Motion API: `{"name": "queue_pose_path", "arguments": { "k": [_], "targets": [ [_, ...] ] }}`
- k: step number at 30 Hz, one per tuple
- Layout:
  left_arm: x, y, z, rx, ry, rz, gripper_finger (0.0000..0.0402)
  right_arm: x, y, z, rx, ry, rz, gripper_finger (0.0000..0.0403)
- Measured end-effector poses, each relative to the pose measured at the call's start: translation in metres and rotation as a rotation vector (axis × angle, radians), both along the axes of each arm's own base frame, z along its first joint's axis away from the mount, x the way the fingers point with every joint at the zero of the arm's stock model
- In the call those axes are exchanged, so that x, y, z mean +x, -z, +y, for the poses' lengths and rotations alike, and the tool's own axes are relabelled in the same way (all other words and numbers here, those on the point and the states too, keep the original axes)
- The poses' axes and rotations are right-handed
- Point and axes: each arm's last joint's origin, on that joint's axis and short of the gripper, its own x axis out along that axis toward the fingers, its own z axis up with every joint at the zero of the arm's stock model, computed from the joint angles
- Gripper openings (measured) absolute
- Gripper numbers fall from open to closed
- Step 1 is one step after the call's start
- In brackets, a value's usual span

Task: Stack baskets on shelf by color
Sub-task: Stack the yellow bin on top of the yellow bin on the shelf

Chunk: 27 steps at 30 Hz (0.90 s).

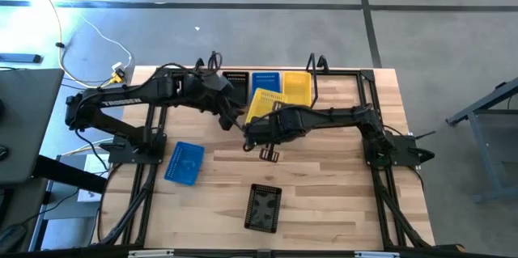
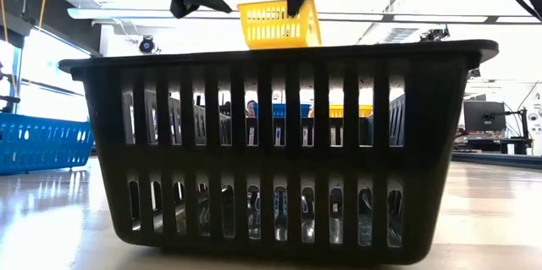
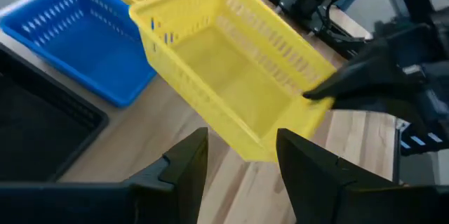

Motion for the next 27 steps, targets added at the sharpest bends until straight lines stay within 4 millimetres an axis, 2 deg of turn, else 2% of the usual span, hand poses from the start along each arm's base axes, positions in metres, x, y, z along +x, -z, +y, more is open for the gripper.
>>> {"name": "queue_pose_path", "arguments": {
  "k": [7, 15, 22, 27],
  "targets": [
    [-0.017, -0.009, 0.006, 0.057, -0.007, 0.002, 0.0161, 0.002, -0.001, -0.044, -0.075, -0.047, 0.059, 0.0],
    [-0.026, -0.01, 0.013, 0.079, -0.038, 0.031, 0.0161, -0.007, -0.01, -0.097, -0.115, -0.031, 0.091, 0.0],
    [-0.029, -0.007, 0.018, 0.065, -0.06, 0.06, 0.0161, -0.019, -0.02, -0.126, -0.124, 0.007, 0.086, 0.0],
    [-0.033, -0.005, 0.021, 0.053, -0.073, 0.09, 0.0161, -0.038, -0.023, -0.14, -0.121, 0.052, 0.111, 0.0]
  ]
}}
